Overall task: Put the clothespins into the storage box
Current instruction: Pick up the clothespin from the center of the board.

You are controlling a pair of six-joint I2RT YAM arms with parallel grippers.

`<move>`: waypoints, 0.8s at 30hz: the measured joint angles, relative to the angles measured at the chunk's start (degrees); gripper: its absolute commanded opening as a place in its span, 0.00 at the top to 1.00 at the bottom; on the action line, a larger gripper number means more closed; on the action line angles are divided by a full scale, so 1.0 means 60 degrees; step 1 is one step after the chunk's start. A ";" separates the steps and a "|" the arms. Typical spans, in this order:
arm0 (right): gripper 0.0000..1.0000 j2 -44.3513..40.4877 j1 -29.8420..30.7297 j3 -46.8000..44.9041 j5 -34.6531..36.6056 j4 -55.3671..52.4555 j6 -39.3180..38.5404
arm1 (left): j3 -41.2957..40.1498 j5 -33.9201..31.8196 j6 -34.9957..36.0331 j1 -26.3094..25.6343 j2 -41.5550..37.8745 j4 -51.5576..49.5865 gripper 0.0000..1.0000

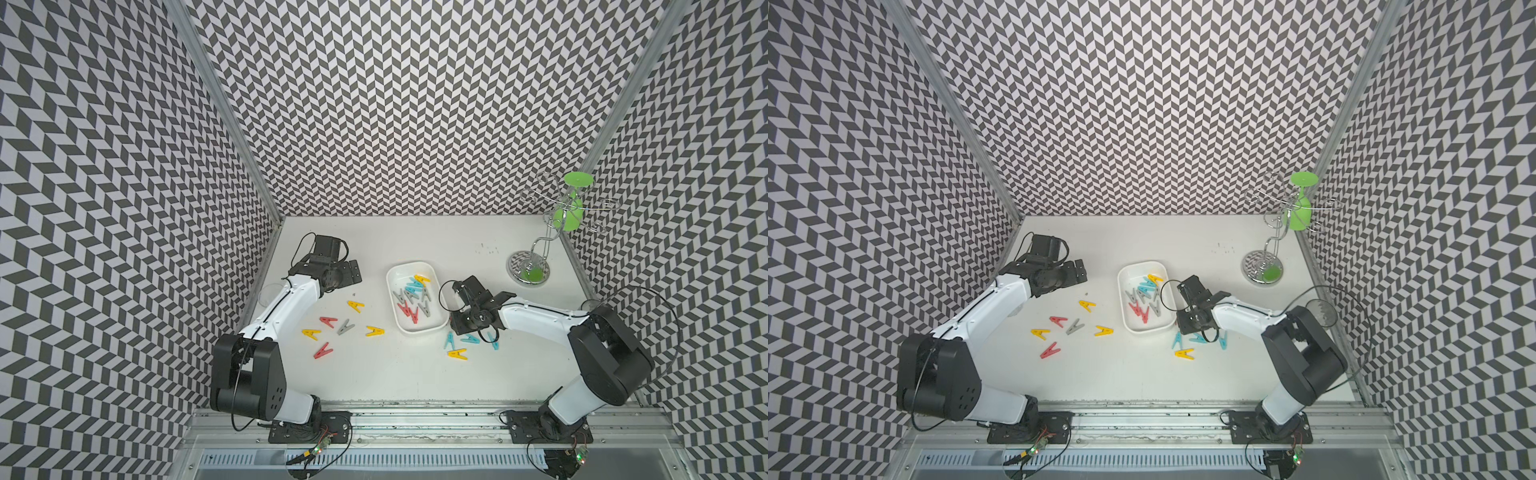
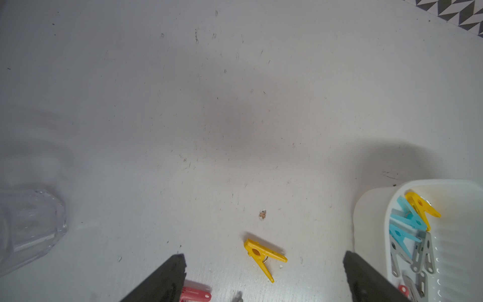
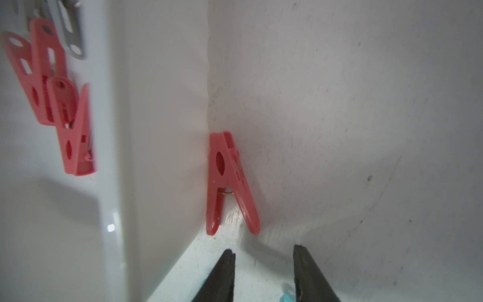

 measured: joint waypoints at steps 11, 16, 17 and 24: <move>0.76 0.0656 0.0055 0.0495 0.0401 0.0481 0.0022 | 0.0000 -0.0015 0.0004 0.0044 -0.0036 -0.0022 0.01; 0.84 0.0776 0.0055 0.0495 0.0441 0.0750 -0.0007 | 0.0000 -0.0015 0.0007 0.0044 -0.0040 -0.0044 0.01; 0.86 0.0790 0.0055 0.0495 0.0444 0.0790 -0.0007 | 0.0000 -0.0015 0.0011 0.0044 -0.0040 -0.0044 0.01; 0.91 0.0805 0.0022 0.0495 0.0681 0.0838 -0.0055 | 0.0011 -0.0018 0.0029 0.0044 -0.0040 -0.0047 0.01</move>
